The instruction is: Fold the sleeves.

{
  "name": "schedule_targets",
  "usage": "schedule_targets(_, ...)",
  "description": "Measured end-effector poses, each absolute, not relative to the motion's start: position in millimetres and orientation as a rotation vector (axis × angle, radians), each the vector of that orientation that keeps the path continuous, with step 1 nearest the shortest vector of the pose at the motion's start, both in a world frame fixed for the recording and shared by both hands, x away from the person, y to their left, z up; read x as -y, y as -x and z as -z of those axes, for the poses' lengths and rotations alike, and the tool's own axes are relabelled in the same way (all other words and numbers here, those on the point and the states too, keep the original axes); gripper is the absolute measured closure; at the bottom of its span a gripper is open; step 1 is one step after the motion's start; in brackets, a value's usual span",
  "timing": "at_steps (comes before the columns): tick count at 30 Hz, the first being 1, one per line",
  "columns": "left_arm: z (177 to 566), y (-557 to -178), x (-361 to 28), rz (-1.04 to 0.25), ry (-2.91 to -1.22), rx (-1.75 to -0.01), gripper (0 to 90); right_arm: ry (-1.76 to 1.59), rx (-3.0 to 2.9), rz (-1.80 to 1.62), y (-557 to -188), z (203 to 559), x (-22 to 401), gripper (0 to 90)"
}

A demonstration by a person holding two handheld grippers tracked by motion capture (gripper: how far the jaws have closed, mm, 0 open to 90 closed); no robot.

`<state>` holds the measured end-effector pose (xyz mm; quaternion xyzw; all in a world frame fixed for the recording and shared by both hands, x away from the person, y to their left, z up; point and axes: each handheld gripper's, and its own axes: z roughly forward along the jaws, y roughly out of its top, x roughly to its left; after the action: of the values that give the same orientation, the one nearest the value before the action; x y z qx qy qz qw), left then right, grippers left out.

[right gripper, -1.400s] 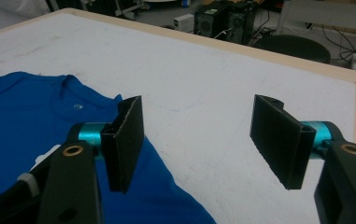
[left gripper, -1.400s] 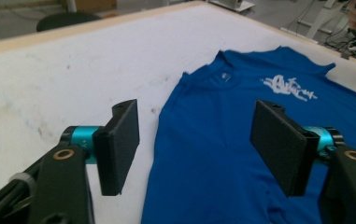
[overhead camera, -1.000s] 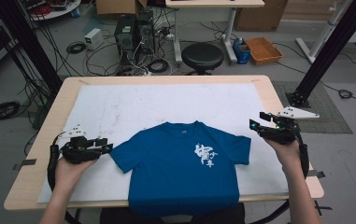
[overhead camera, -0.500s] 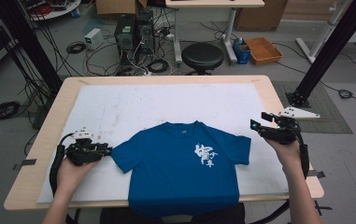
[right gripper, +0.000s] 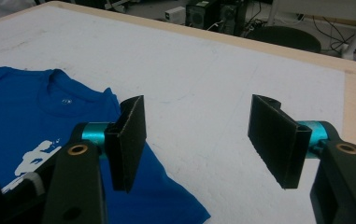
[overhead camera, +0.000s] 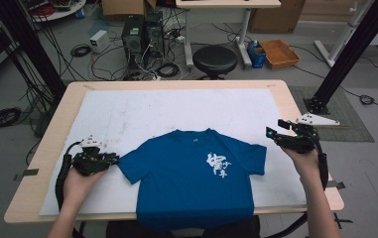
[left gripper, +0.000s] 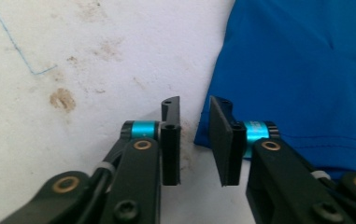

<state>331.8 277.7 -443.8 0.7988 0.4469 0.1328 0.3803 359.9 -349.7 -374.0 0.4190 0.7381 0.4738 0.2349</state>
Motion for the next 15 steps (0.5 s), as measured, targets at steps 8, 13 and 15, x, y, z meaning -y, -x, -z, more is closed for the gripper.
schedule_targets(8, 442.4, -329.6, -268.2, -0.365, -2.085, -1.112, 74.3, -1.148, -2.027, -1.298, -360.0, 374.2, 350.1, 37.4)
schedule_targets(13, 443.7, -327.5, -268.8, -0.367, -2.062, -1.114, 83.8, -1.147, -2.023, -1.295, -359.1, 373.2, 350.6, 37.4)
schedule_targets(15, 442.6, -326.7, -268.2, -0.367, -2.074, -1.104, 87.3, -1.143, -2.018, -1.296, -358.9, 372.9, 351.3, 37.4)
